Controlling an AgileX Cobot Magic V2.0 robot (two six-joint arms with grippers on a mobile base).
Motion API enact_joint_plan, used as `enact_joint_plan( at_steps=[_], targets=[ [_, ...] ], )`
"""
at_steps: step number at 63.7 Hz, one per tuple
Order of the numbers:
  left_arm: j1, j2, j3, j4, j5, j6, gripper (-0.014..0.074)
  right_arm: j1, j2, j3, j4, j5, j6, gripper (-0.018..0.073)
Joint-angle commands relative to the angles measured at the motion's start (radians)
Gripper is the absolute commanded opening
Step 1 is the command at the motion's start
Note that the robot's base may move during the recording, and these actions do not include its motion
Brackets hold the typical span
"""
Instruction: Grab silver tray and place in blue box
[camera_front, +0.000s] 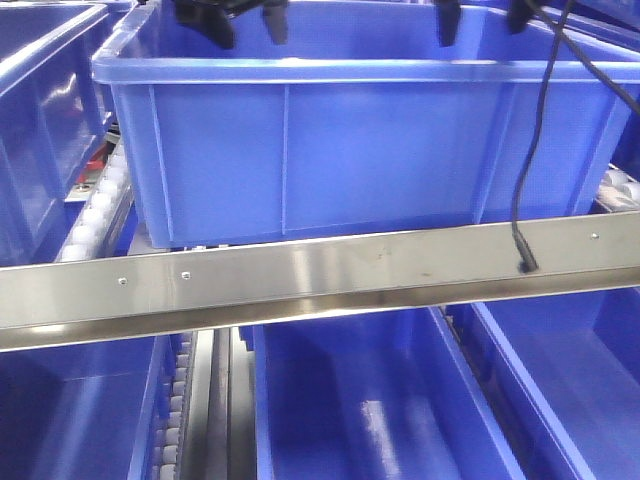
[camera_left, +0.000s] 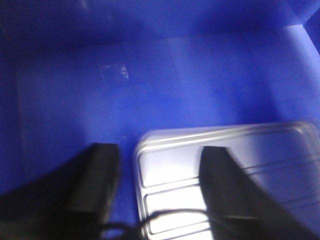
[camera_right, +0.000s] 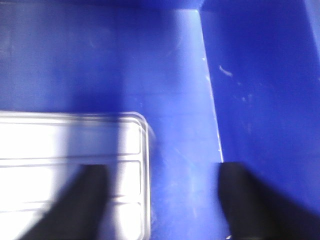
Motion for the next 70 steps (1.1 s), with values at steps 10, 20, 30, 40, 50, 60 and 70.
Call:
enact_joint_plan(
  at_steps=[10,20,30,40,50,60,70],
  targets=[
    [-0.010,-0.141,-0.035,0.012,-0.010,0.013,0.0358,-0.003,-0.143,-0.042,-0.026,-0.004,-0.006,0.0615],
    [-0.026,-0.253,-0.035,0.012,0.107,0.083,0.0356,0.009,-0.232,-0.041,-0.024,0.076,-0.013,0.0451],
    [-0.034,-0.362,-0.013,0.010,0.281,0.197,0.0230,0.054,-0.330,-0.020,-0.019,0.161,-0.066,0.0097],
    [-0.034,-0.515,0.169,-0.004,0.286,0.227,0.0002,0.102,-0.466,0.140,-0.020,0.155,-0.086,0.0052],
    [-0.034,-0.737,0.454,-0.013,0.196,0.227,-0.0094,0.130,-0.660,0.405,-0.014,0.068,-0.086,0.0052],
    [-0.034,-0.995,0.748,-0.042,0.069,0.227,-0.0094,0.150,-0.898,0.712,-0.003,-0.059,-0.086,0.0052],
    [-0.034,-1.231,0.993,-0.030,-0.060,0.227,-0.0095,0.151,-1.152,0.995,-0.002,-0.192,-0.086,0.0052]
  ],
)
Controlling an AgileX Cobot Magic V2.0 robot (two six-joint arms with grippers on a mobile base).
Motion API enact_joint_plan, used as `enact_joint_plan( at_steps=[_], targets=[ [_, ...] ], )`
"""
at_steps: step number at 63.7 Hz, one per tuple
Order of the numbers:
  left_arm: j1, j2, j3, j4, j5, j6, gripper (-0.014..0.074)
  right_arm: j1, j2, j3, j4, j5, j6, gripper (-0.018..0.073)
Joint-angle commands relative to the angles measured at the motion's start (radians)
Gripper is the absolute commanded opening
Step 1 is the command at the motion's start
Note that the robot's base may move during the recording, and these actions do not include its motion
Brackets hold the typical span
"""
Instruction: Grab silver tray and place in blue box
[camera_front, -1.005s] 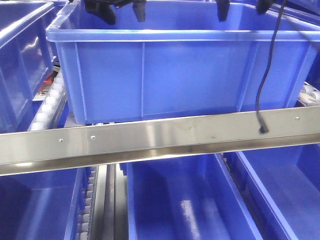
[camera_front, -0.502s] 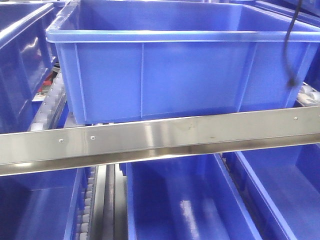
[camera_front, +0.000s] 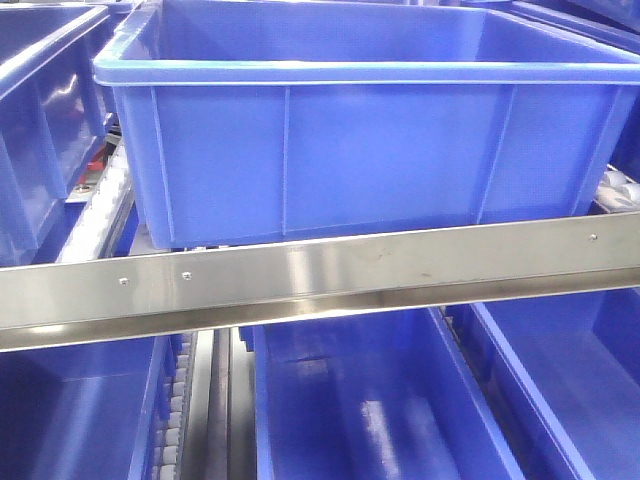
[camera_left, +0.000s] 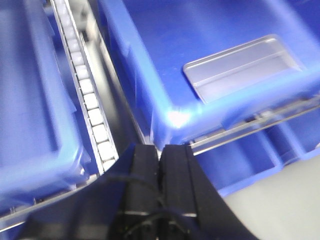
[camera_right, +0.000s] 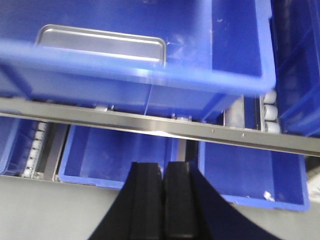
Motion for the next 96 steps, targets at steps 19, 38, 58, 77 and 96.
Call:
enact_joint_plan(
  at_steps=[19,38,58,77,96],
  targets=[
    [-0.004,-0.410,0.283,0.018,-0.264,0.001,-0.0095,-0.001,-0.552,0.424,-0.049,-0.380,-0.010,0.0052],
    [-0.004,-0.464,0.288,0.018,-0.284,0.001,-0.0095,-0.001,-0.678,0.478,-0.076,-0.459,-0.010,0.0052],
    [-0.004,-0.464,0.292,0.018,-0.284,0.001,-0.0095,-0.001,-0.678,0.478,-0.076,-0.458,-0.010,0.0052],
    [0.124,-0.594,0.383,-0.176,-0.280,0.213,-0.0096,-0.001,-0.678,0.478,-0.076,-0.458,-0.010,0.0052],
    [0.452,-0.845,0.702,-0.430,-0.466,0.423,-0.0096,-0.001,-0.678,0.478,-0.076,-0.458,-0.010,0.0052]
  ],
)
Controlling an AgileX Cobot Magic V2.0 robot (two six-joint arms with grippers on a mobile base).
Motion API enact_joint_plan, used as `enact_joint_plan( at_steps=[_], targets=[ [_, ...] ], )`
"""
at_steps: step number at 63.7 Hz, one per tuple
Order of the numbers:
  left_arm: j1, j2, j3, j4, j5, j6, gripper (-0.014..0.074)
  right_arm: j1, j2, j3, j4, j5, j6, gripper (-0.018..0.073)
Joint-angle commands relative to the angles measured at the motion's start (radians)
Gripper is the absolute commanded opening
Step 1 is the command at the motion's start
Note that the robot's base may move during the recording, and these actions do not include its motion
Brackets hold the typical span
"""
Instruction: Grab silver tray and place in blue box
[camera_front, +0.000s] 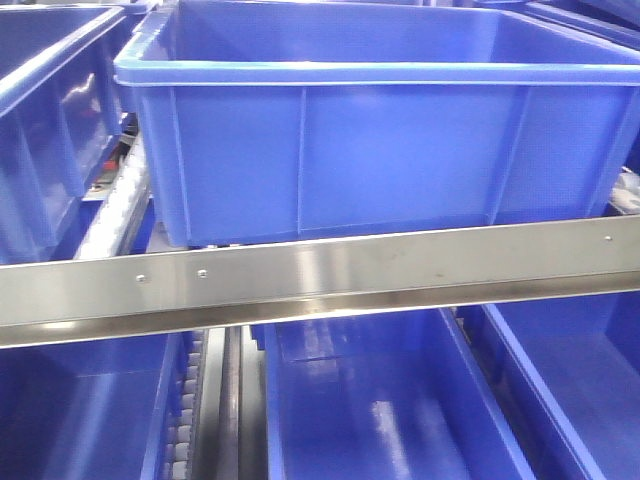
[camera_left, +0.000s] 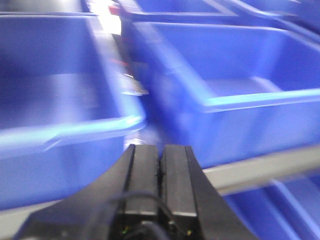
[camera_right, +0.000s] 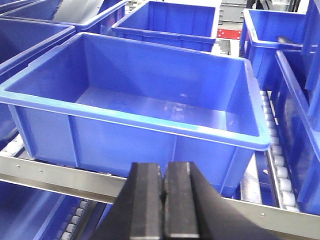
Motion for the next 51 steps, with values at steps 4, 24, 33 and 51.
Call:
enact_joint_plan(
  at_steps=[4,24,33,51],
  targets=[
    [0.092,-0.076,0.119,-0.051,-0.205,0.037,-0.0096,-0.001,0.011,-0.026,-0.024,-0.084,-0.008,0.0052],
    [0.124,-0.093,0.326,-0.048,-0.378,0.037,-0.0096,-0.001,0.011,-0.026,-0.024,-0.085,-0.008,0.0052],
    [0.124,-0.091,0.326,-0.048,-0.368,0.037,-0.0097,-0.001,0.011,-0.026,-0.024,-0.084,-0.008,0.0052],
    [0.124,-0.091,0.326,-0.048,-0.368,0.037,-0.0097,-0.001,0.011,-0.026,-0.024,-0.084,-0.008,0.0052]
  ],
)
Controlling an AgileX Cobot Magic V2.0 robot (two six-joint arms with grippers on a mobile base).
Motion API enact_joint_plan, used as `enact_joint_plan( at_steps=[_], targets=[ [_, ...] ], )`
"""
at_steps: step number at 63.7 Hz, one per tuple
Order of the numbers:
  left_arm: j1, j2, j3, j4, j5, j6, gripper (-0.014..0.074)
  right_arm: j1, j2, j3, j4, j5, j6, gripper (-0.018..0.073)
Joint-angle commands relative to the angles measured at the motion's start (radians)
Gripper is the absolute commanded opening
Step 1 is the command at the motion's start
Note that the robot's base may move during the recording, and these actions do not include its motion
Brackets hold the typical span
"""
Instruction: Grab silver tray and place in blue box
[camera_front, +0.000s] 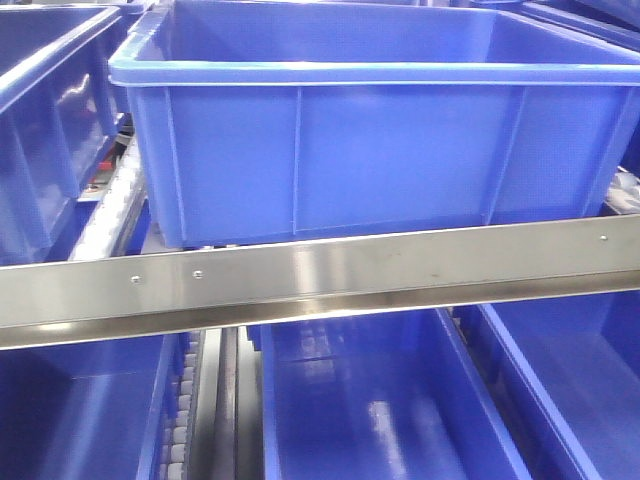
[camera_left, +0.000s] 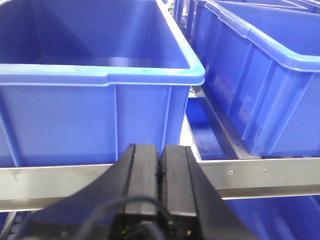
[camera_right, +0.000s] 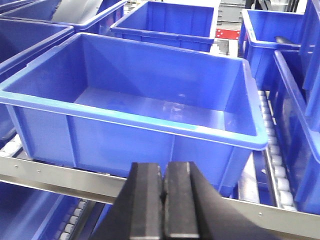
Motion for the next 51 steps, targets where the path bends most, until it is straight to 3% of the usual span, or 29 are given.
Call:
enact_joint_plan(
  at_steps=[1,23,27,37,43,51],
  targets=[
    [0.001,-0.016,-0.002,-0.008,-0.083,0.004,-0.0097,-0.001,0.011,-0.026,-0.024,-0.083,-0.008,0.0052],
    [0.001,-0.016,-0.002,-0.008,-0.083,0.004,-0.0097,-0.031,0.011,-0.024,-0.002,-0.082,-0.011,0.0052],
    [0.001,-0.016,-0.002,-0.008,-0.083,0.004,-0.0097,-0.096,0.011,-0.015,0.059,-0.075,-0.057,0.0052],
    [0.001,-0.016,-0.002,-0.008,-0.083,0.004,-0.0097,-0.321,-0.016,0.076,0.345,-0.149,-0.307,0.0052],
    [0.001,-0.016,-0.002,-0.008,-0.083,0.004,-0.0097,-0.421,-0.073,0.164,0.397,-0.222,-0.329,0.0052],
    [0.001,-0.016,-0.002,-0.008,-0.083,0.004,-0.0097,-0.484,-0.174,0.307,0.403,-0.321,-0.329,0.0052]
  ],
)
